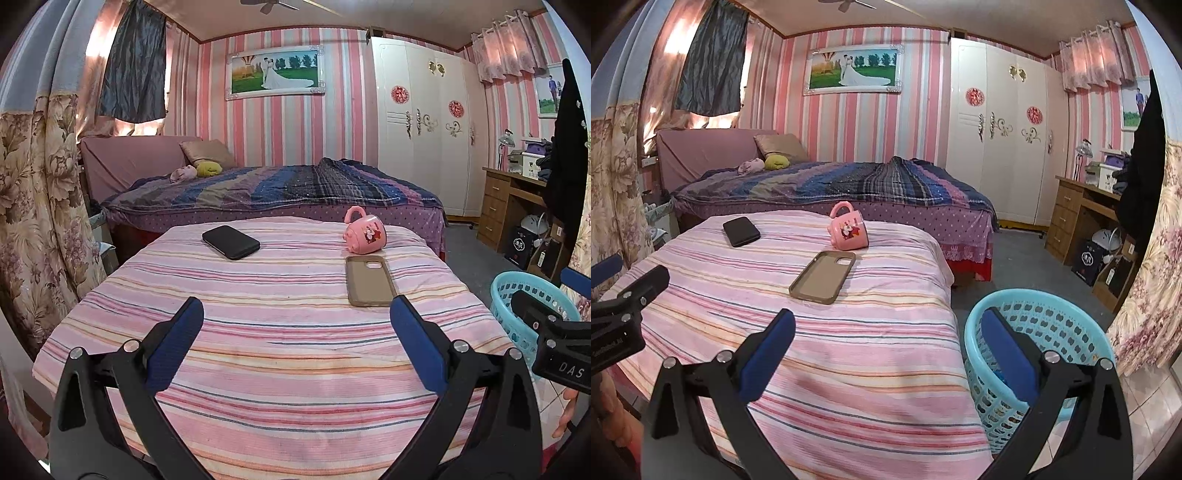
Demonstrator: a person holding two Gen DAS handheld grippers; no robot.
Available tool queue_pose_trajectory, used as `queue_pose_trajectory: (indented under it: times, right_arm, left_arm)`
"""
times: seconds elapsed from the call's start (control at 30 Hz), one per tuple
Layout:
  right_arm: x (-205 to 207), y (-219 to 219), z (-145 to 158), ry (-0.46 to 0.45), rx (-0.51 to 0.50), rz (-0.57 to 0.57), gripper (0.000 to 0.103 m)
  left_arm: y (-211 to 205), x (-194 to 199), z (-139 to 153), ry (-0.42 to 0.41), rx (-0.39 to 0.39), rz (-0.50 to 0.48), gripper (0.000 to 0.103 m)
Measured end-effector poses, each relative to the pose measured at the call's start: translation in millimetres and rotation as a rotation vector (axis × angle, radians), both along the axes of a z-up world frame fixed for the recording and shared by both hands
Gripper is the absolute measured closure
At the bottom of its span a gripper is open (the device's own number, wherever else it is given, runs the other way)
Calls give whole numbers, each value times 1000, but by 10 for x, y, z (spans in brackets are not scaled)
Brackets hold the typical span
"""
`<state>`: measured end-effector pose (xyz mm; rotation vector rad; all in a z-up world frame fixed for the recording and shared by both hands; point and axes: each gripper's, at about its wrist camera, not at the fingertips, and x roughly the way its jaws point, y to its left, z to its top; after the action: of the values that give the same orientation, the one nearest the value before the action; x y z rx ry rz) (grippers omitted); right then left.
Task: Collect trash
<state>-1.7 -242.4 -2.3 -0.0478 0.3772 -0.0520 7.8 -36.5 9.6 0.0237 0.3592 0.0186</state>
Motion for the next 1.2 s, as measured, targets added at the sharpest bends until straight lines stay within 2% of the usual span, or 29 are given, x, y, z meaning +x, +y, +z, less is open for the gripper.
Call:
queue_pose_trajectory:
  times: [0.3,1.2]
  right_arm:
    - [-29,-18,41,-12,11,2,5]
    - [-28,-50,49,-8,4,-3,5]
  left_arm:
    - [82,31,-8,-2,-29,26,5]
    - [95,-11,-7,-23,-13,59,5]
